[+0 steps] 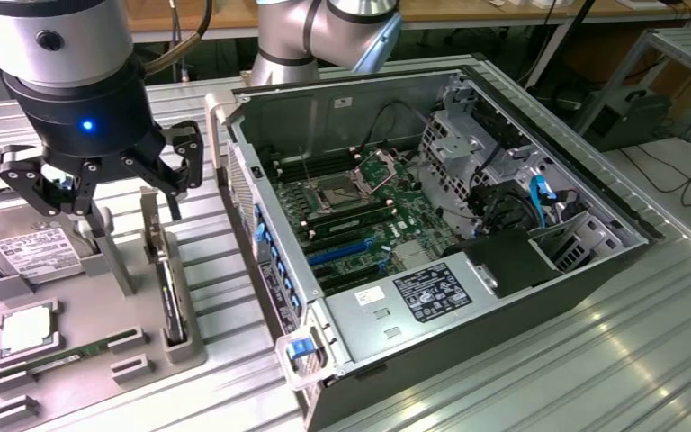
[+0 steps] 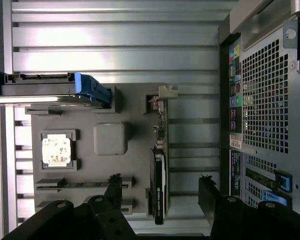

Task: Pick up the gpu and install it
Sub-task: 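Pick up the gpu and move the gpu toward the slot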

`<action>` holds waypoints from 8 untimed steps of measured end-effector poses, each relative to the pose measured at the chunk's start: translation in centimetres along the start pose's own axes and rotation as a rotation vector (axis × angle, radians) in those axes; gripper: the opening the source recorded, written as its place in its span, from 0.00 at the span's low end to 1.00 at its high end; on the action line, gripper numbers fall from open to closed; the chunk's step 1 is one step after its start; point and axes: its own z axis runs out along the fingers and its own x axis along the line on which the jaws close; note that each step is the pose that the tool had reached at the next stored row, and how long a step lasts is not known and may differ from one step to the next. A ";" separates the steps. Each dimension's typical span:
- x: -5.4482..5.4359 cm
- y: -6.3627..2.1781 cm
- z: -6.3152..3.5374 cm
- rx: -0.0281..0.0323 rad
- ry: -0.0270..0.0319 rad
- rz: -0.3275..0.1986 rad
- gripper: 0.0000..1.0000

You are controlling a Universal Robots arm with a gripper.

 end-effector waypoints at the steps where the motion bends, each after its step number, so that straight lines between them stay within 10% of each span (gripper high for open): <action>1: 0.0 0.00 0.04 0.0001 0.0001 0.000 0.72; 8: 0.0 -0.04 0.50 0.0000 0.0000 0.000 0.72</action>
